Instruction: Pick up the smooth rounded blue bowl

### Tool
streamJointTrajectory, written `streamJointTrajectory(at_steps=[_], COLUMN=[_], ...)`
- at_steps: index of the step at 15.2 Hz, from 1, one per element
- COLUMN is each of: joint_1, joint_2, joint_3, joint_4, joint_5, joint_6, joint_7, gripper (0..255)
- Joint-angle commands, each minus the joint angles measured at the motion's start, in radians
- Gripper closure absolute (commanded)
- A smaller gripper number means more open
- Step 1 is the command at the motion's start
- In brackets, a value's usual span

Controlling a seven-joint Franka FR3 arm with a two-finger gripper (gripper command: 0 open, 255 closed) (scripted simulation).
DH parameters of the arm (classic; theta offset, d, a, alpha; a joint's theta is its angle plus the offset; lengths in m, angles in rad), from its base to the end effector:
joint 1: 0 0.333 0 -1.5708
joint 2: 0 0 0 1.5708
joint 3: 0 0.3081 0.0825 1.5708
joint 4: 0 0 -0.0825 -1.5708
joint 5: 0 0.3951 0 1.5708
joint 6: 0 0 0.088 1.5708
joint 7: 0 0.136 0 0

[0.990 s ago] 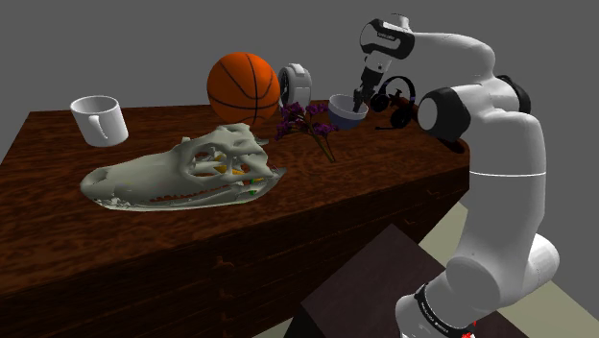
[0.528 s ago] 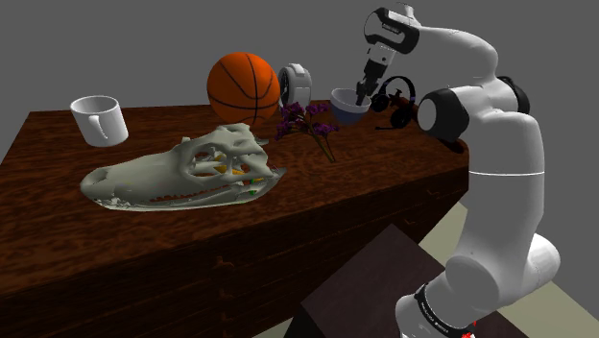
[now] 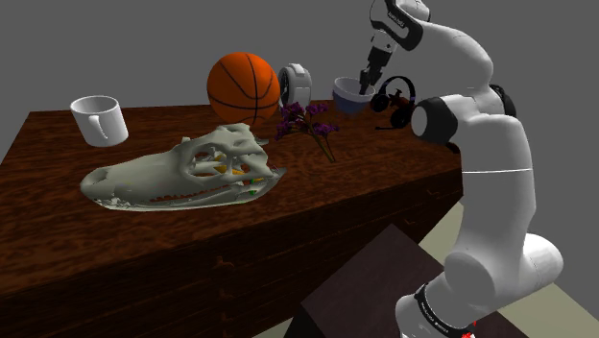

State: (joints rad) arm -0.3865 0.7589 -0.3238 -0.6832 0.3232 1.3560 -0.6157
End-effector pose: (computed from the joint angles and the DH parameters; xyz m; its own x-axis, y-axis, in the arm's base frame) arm 0.6376 -0.3529 0.5013 0.9991 0.0424 0.0061 0.0429 -0.9923 -0.1164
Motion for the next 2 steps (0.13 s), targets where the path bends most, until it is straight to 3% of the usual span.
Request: streamJointTrajectory(at_steps=[1, 2], joint_1=[-0.018, -0.018], joint_2=[0.034, 0.035], joint_3=[0.007, 0.007], joint_4=[0.081, 0.082], joint_5=[0.006, 0.006], joint_6=[-0.044, -0.045], joint_7=[0.010, 0.010], gripper=[255, 255])
